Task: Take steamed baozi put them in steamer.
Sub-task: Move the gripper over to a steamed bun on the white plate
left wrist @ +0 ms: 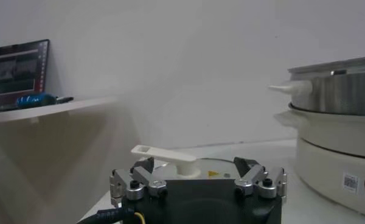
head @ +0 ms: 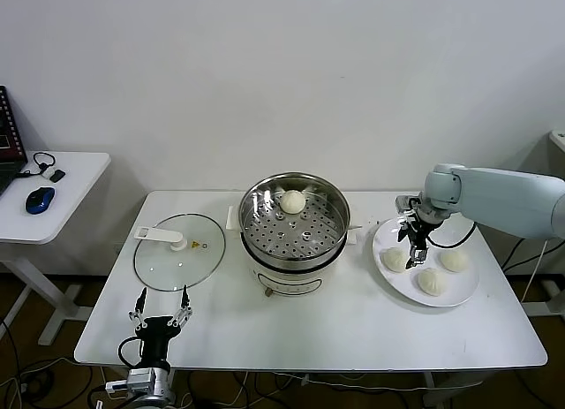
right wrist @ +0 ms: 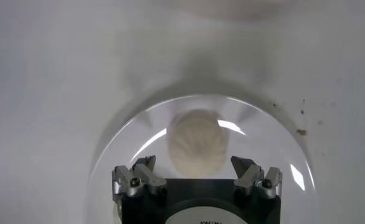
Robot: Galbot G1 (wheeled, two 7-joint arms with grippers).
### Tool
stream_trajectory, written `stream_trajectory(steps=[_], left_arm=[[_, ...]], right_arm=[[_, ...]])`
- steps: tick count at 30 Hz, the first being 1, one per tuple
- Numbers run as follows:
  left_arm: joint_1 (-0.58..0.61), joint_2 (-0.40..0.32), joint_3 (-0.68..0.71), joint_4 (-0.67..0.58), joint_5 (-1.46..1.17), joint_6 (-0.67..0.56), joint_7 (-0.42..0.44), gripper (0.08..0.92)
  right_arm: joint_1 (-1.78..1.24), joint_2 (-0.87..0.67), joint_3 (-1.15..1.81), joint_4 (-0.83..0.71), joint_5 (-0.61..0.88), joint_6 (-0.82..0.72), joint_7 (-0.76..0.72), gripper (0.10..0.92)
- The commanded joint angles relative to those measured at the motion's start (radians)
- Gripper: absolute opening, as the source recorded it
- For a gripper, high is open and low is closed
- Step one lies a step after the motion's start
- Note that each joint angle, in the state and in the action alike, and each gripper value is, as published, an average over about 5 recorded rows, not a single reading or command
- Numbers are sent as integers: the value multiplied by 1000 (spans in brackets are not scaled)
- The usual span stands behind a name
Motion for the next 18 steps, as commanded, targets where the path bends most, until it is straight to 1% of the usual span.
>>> stream_trajectory(steps=[1, 7, 18], left_arm=[[0, -1, 1, 3, -1, 2, 0, 823], [3, -2, -1, 0, -4, -1, 0, 823], [1, 1, -6, 2, -10, 4, -5, 823]], right_arm=[[-97, 15, 87, -86, -21, 11, -6, 823], [-116, 34, 109, -129, -27, 35, -6, 823], [-118, 42, 110, -129, -50, 35, -7, 823]])
